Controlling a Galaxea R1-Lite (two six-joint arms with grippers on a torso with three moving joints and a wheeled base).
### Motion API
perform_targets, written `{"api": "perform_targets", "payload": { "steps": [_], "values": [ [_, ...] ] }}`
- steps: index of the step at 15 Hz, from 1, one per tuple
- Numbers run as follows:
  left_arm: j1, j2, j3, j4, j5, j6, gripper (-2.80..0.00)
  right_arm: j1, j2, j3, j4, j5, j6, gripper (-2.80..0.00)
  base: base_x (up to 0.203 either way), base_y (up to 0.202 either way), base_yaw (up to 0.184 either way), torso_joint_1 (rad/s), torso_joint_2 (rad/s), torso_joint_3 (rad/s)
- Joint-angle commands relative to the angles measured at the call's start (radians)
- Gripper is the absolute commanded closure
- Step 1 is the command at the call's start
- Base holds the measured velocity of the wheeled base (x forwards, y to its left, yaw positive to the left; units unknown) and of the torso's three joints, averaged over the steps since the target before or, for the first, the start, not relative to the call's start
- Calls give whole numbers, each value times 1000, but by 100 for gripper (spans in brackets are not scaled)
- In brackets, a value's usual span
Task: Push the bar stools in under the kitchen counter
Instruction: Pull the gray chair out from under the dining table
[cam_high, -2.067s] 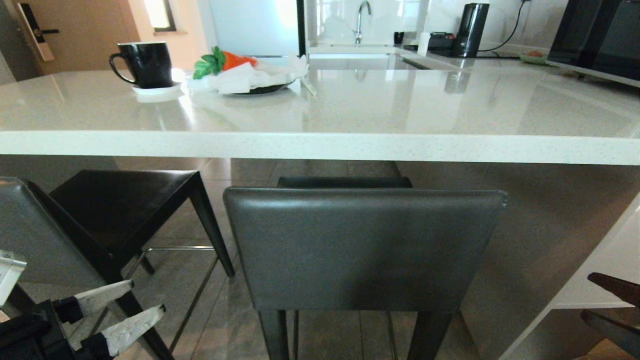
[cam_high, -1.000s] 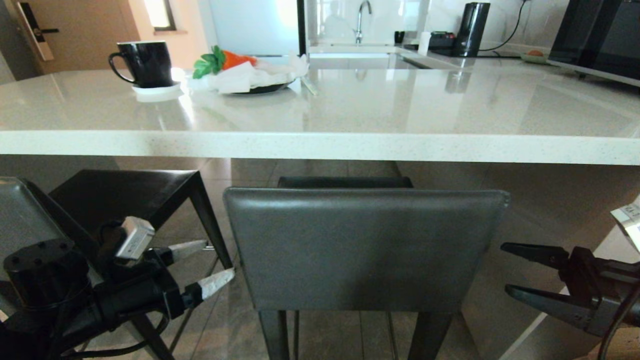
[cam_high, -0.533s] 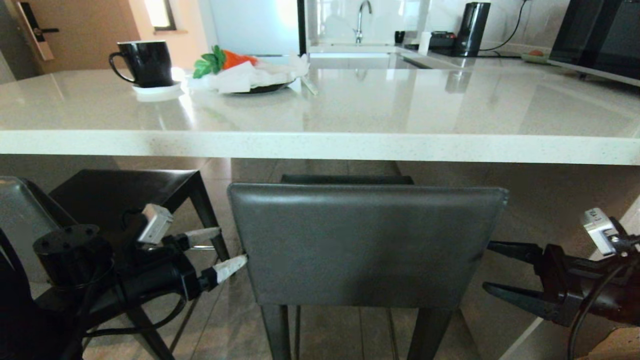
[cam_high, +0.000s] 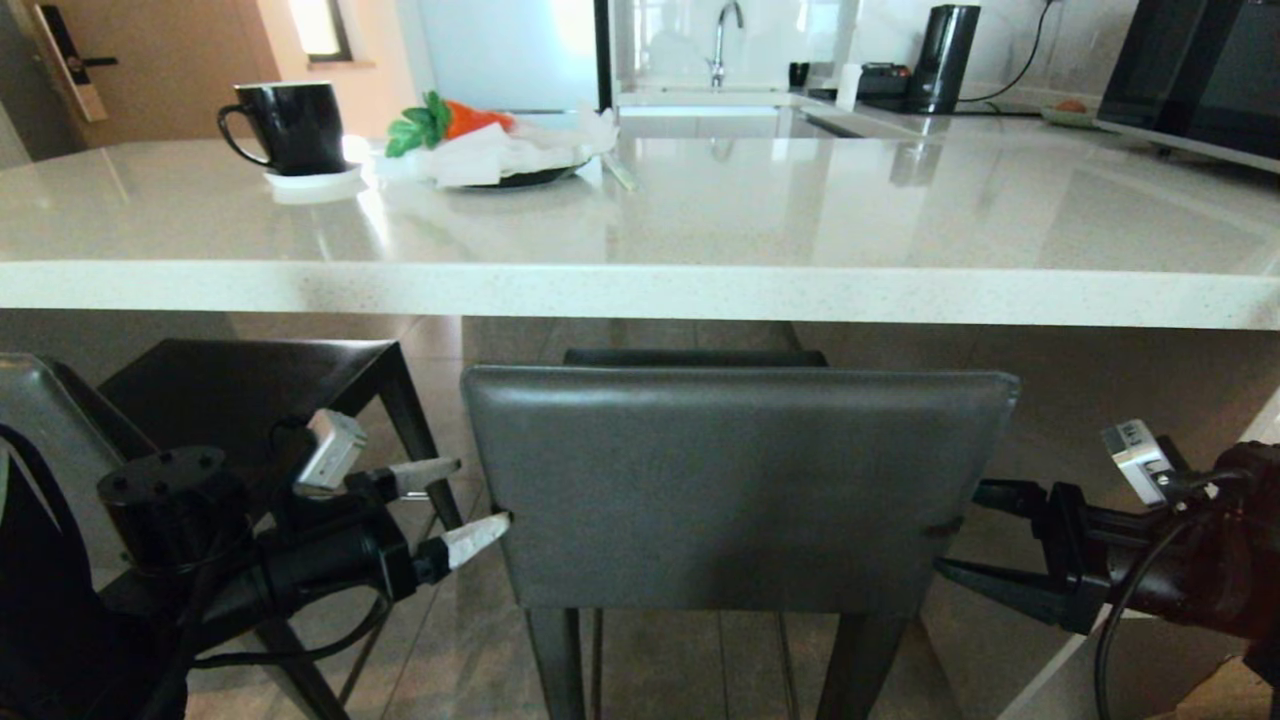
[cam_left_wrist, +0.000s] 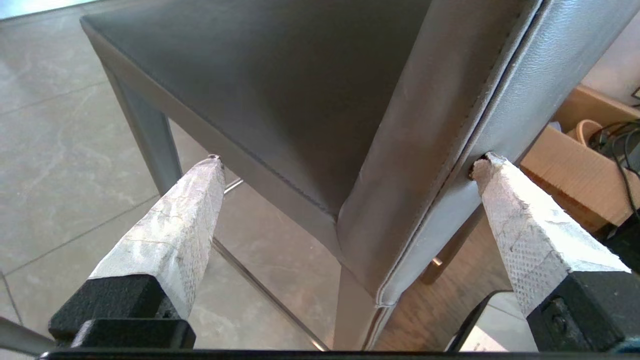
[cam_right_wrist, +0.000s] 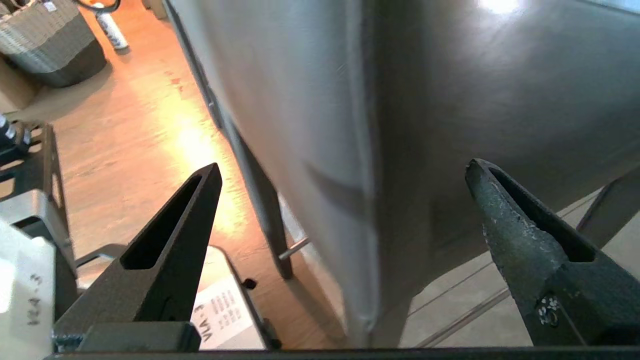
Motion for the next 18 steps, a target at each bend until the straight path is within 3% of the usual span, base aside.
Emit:
{"api": "perform_targets", "payload": {
  "steps": [1, 9, 18],
  "values": [
    [-5, -10, 5, -8, -3, 0, -280, 5, 6, -35, -6, 6, 13, -280, 0, 0, 0, 0, 0, 0],
    [-88, -68, 63, -8, -47, -8, -280, 17, 6, -53, -6, 6, 19, -280, 0, 0, 0, 0, 0, 0],
    [-112, 20, -36, -8, -53, -22, -280, 114, 10, -37, -6, 0, 30, -280, 0, 0, 0, 0, 0, 0]
  ]
}}
